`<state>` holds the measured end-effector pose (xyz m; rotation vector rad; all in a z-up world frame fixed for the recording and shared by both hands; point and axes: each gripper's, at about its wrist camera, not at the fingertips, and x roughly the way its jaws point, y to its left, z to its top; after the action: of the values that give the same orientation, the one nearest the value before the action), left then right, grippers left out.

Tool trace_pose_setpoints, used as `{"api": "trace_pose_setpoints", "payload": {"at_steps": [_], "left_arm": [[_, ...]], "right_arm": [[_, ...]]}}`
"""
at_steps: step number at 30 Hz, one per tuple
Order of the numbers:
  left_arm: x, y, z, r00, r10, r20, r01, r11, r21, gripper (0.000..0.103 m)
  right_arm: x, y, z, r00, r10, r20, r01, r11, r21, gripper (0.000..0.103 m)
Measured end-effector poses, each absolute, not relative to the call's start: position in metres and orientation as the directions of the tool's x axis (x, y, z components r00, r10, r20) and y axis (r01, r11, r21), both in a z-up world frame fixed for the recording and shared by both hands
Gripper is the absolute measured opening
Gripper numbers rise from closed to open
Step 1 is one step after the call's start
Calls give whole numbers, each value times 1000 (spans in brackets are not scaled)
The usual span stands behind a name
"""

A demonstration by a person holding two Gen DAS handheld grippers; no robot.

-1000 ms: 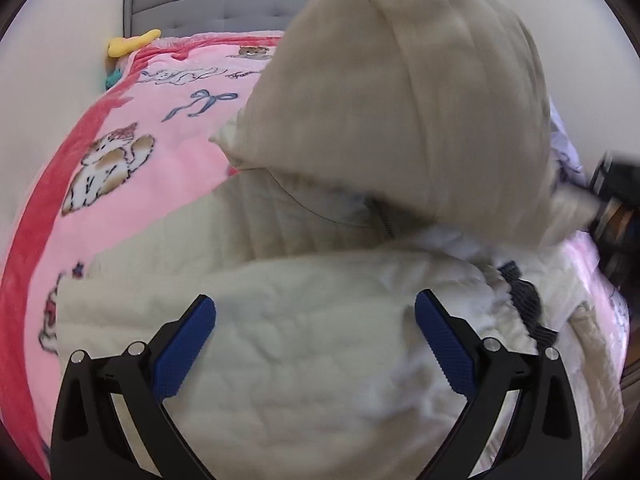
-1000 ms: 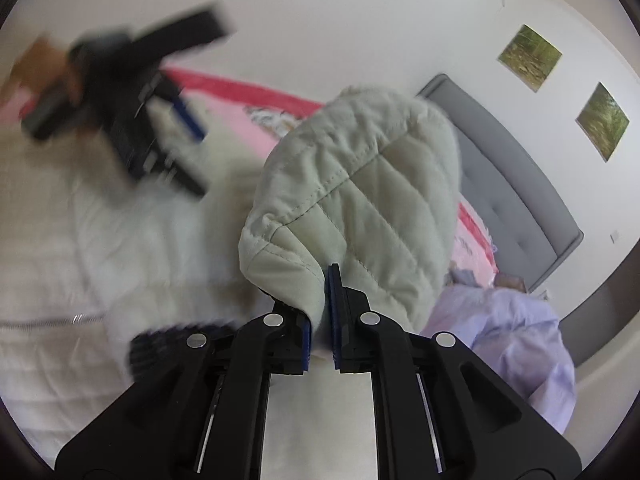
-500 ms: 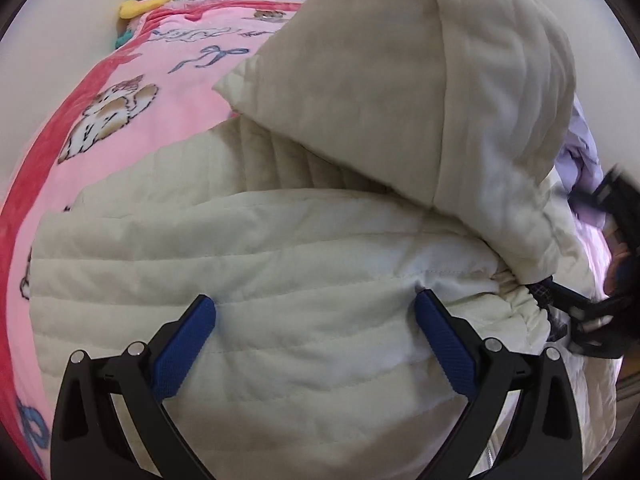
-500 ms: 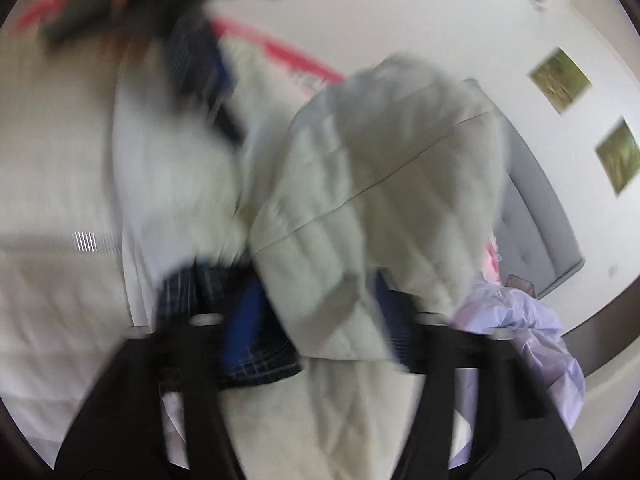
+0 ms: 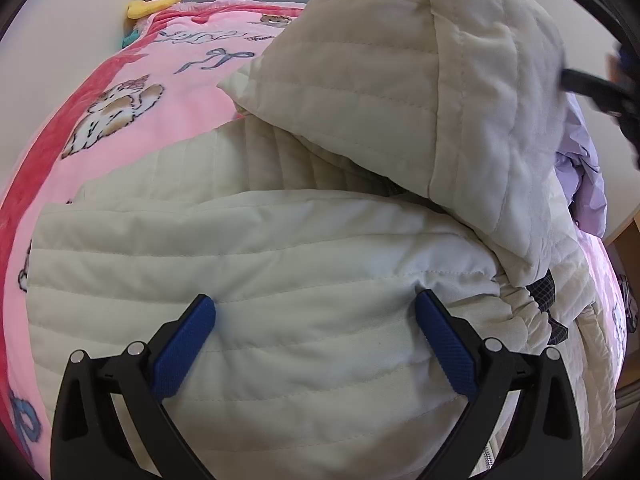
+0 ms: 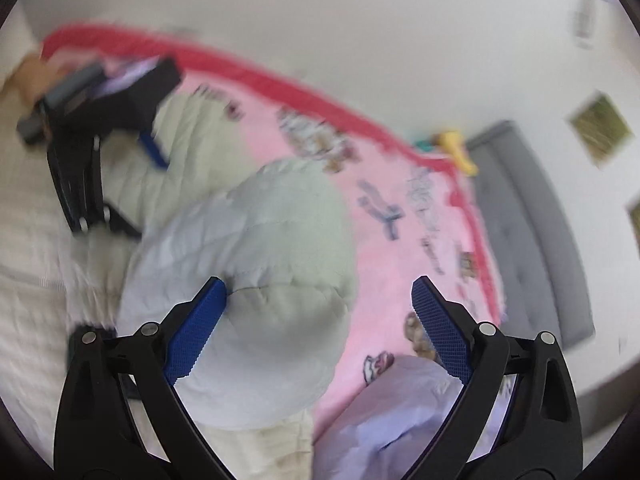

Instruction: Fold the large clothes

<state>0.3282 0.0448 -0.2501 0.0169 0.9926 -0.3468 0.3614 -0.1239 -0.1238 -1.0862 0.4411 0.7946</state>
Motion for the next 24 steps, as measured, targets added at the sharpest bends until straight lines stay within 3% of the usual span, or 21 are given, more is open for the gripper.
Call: {"api": "trace_pose_setpoints", "payload": {"at_steps": [2, 4, 5, 7, 9, 14, 19, 20, 24], "left_arm": [[328, 45, -250, 499, -278, -821, 297, 945, -139, 99], [326, 45, -250, 502, -279, -818, 296, 945, -140, 99], [326, 46, -250, 505, -281, -816, 296, 945, -142, 99], [325, 47, -250, 510, -283, -812, 296, 944, -144, 99], [324, 47, -250, 510, -283, -812, 297, 944, -143, 99], [332, 48, -245, 481, -287, -829, 268, 948, -172, 99], [331, 45, -245, 486, -272, -831, 253, 953, -164, 99], [330, 45, -245, 488, -271, -830, 252, 954, -164, 99], [325, 50, -246, 490, -302, -817, 251, 947, -200, 98]], "right_arm": [[372, -112, -131, 582, 348, -735, -810, 166, -563, 83], [377, -101, -140, 533, 312, -786, -844, 126, -522, 56], [381, -96, -146, 509, 292, -810, -859, 110, -500, 48], [372, -96, -158, 478, 262, -838, -878, 106, -467, 23], [367, -95, -165, 470, 251, -846, -883, 120, -454, 20], [385, -87, -151, 615, 189, -766, -789, 145, -598, 18], [436, -85, -127, 824, 101, -558, -567, 166, -807, 18], [434, -86, -128, 854, 116, -507, -519, 147, -842, 18], [367, -101, -142, 803, 309, -509, -564, 122, -817, 18]]}}
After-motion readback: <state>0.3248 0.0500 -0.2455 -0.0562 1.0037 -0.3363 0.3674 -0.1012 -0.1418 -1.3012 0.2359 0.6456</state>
